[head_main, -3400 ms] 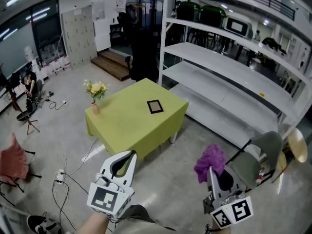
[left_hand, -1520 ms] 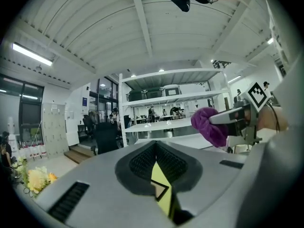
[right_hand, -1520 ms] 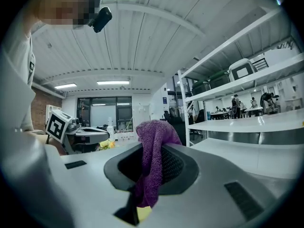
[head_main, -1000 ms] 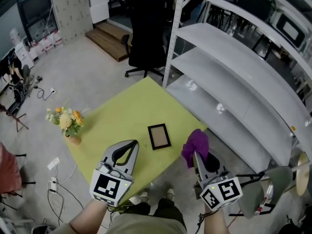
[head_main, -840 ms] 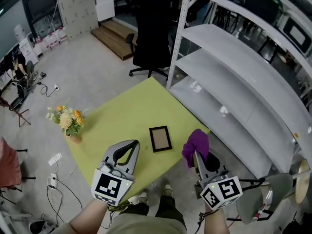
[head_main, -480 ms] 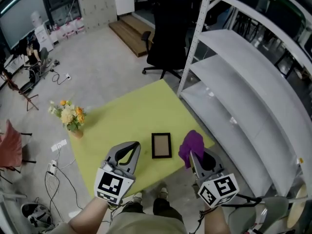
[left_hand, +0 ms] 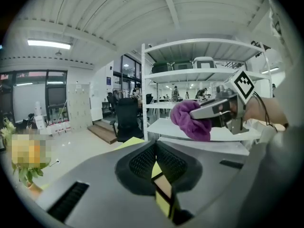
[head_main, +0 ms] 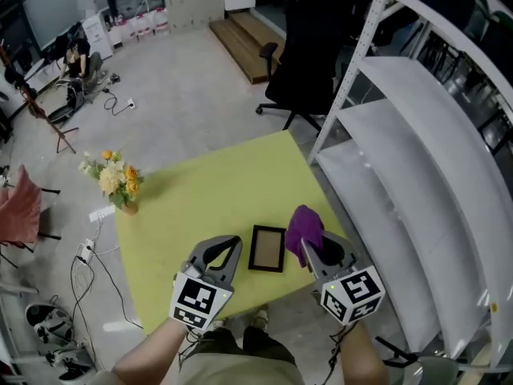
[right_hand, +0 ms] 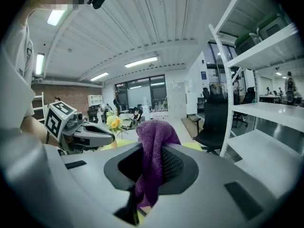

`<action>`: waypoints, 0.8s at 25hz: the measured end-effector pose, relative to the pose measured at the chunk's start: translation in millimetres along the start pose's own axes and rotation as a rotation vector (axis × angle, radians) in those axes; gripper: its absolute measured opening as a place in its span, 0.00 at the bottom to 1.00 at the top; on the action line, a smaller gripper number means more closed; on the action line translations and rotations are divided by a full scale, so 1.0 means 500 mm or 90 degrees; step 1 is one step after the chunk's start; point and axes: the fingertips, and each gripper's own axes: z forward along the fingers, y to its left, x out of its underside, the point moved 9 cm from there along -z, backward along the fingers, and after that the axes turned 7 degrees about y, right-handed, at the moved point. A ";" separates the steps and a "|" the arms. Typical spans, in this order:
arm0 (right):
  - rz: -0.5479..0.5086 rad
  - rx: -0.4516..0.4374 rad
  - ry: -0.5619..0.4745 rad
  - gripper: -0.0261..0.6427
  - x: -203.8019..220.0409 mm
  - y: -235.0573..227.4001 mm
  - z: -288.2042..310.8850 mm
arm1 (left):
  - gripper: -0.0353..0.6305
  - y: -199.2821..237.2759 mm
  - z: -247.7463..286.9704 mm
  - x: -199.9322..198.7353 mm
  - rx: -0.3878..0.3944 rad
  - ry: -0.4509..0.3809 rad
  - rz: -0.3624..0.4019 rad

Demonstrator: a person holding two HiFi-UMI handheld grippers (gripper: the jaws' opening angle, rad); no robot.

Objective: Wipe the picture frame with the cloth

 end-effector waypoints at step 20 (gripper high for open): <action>-0.029 -0.091 0.154 0.13 0.162 -0.058 0.322 | 0.06 0.020 0.225 0.214 0.052 0.144 -0.076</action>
